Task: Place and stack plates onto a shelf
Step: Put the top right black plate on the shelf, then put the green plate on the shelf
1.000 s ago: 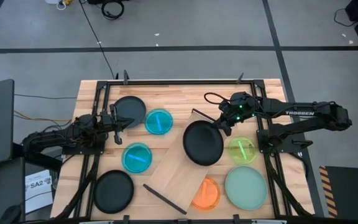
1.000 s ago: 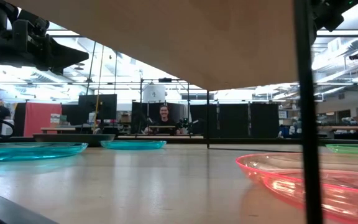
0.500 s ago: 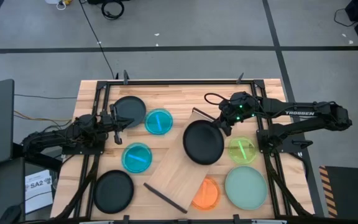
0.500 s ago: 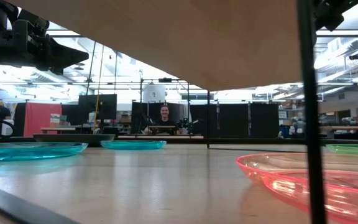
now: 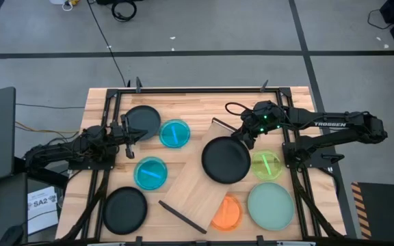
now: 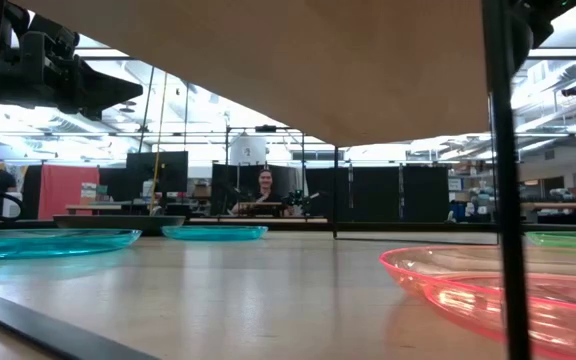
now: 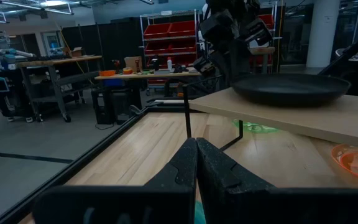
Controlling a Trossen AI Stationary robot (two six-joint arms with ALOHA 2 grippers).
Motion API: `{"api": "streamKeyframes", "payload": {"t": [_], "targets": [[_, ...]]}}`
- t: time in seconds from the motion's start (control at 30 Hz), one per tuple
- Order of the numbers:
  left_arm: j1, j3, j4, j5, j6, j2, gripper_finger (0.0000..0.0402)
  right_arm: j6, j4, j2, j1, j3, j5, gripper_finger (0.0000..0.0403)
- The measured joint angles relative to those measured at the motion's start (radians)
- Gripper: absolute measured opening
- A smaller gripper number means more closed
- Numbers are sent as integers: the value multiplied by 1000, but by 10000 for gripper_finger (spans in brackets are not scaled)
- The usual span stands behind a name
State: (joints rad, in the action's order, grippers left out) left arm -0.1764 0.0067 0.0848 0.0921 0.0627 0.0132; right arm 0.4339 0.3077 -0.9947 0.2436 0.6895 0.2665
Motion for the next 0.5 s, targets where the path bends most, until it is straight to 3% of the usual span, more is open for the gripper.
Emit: {"api": "streamKeyframes", "payload": {"t": [0.5], "targets": [[0, 0, 0, 0, 0, 0, 11, -45, -128, -2, 1, -3, -9, 87]]}}
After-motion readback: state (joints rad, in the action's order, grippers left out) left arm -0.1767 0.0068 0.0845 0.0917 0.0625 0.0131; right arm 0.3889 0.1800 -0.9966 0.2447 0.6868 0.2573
